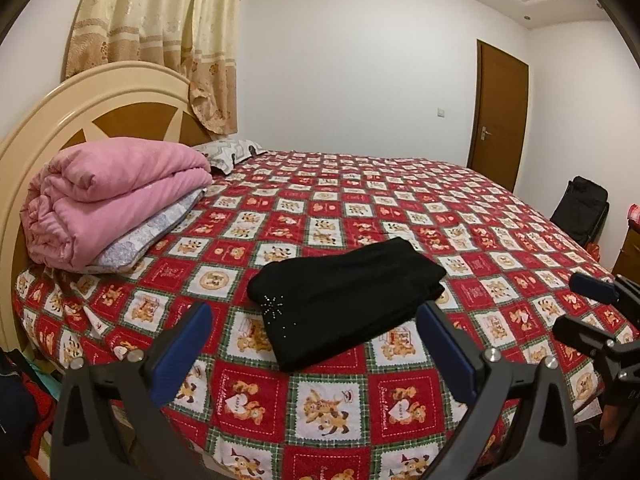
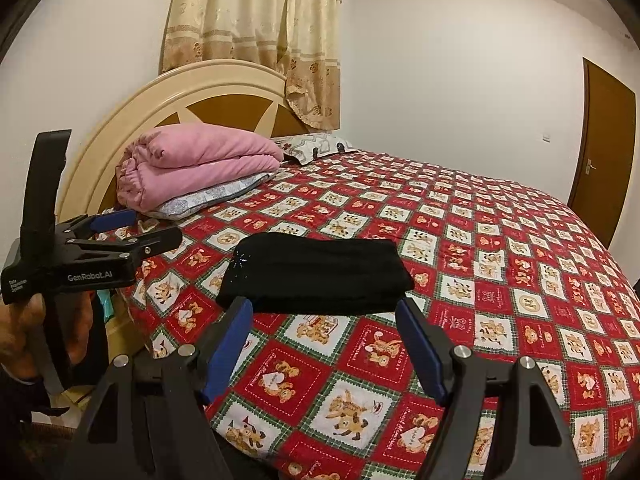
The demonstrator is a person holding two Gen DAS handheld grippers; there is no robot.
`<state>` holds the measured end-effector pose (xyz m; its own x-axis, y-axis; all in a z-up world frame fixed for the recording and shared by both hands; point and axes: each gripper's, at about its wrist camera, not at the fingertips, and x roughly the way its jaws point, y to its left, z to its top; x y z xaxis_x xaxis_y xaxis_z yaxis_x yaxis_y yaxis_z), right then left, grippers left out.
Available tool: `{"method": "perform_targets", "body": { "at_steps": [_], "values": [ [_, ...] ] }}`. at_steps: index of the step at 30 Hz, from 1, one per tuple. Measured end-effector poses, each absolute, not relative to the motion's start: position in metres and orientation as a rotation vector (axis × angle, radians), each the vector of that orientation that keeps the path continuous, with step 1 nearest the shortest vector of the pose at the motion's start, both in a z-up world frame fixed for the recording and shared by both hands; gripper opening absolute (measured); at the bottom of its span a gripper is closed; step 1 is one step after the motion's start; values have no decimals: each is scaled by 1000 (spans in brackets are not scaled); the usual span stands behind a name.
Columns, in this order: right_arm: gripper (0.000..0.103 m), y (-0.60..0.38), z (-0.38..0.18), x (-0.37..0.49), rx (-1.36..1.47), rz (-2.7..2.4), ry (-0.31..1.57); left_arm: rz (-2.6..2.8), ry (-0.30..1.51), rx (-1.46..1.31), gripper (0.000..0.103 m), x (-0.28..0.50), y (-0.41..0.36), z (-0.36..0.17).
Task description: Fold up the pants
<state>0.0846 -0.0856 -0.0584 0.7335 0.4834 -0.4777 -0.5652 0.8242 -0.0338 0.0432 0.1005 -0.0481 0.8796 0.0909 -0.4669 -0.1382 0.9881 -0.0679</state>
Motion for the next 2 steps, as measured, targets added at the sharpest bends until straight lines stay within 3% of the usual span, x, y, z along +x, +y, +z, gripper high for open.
{"method": "perform_targets", "body": {
  "at_steps": [2],
  "values": [
    [75,-85,-60,84,-183,583,476,112,484,-93,103,44,99,-48]
  ]
}}
